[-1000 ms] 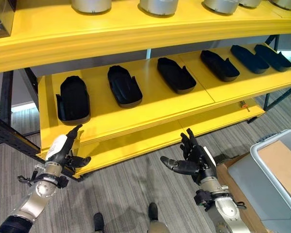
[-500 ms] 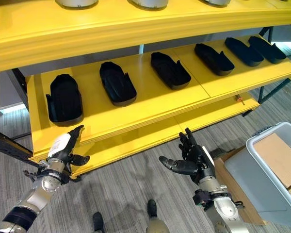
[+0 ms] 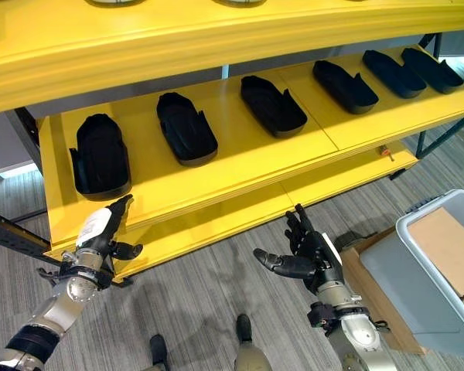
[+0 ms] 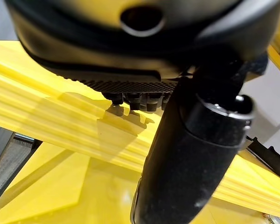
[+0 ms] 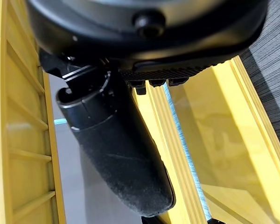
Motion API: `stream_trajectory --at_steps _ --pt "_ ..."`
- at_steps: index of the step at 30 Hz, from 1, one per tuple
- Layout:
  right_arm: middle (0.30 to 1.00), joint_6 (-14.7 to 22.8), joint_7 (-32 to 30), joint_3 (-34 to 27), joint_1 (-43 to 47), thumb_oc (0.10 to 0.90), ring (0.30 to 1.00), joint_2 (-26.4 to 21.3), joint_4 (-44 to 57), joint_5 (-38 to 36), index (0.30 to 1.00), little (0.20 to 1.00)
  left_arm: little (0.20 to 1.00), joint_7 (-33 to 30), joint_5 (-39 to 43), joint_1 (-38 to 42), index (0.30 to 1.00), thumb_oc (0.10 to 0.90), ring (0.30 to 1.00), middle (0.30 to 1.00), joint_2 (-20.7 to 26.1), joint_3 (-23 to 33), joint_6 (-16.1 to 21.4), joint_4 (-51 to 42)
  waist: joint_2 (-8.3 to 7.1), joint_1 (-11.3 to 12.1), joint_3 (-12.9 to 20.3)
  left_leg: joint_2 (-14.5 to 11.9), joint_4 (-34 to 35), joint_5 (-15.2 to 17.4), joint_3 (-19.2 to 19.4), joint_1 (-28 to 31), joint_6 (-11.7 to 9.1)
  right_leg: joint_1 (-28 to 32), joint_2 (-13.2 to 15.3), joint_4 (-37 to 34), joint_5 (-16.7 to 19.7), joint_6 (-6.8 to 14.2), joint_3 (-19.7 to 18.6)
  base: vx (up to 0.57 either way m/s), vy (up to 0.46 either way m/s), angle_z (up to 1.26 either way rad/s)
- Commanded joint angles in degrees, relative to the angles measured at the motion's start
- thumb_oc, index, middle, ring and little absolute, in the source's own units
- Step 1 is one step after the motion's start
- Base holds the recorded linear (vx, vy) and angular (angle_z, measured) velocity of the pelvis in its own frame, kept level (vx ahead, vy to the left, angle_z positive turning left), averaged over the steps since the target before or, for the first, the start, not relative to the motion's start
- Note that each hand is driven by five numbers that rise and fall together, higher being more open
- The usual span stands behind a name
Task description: Move parts from the plastic box to the shelf.
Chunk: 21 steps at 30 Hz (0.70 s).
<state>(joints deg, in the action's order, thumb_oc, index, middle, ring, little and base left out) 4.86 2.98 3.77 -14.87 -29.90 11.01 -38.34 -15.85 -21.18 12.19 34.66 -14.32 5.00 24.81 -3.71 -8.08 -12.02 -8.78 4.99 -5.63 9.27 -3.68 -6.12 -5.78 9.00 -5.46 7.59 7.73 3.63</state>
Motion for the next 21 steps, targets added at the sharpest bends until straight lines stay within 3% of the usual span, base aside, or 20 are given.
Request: stream_trajectory --at_steps 1,21 --pt "1.000 6.04 0.42 -3.15 5.59 0.900 1.000 -1.32 5.76 -0.98 1.000 1.000 1.000 -1.49 -1.60 7.51 1.000 0.900 1.000 1.000 3.13 2.99 0.79 3.55 -2.48 -0.93 -0.98 -0.69 0.01 5.60 1.58 6.22 1.05 6.48 1.84 0.46 -4.92 1.57 2.16 0.00 0.000 0.00" --pt "1.000 6.18 0.19 -3.43 5.04 0.900 1.000 -1.33 5.29 -1.25 1.000 1.000 1.000 -1.90 -2.23 10.53 1.000 0.900 1.000 1.000 4.48 1.54 1.07 4.10 -2.55 -1.50 -1.26 -0.39 0.01 6.04 2.15 6.75 1.16 6.34 2.14 0.46 -4.87 1.72 1.42 0.00 0.000 0.00"
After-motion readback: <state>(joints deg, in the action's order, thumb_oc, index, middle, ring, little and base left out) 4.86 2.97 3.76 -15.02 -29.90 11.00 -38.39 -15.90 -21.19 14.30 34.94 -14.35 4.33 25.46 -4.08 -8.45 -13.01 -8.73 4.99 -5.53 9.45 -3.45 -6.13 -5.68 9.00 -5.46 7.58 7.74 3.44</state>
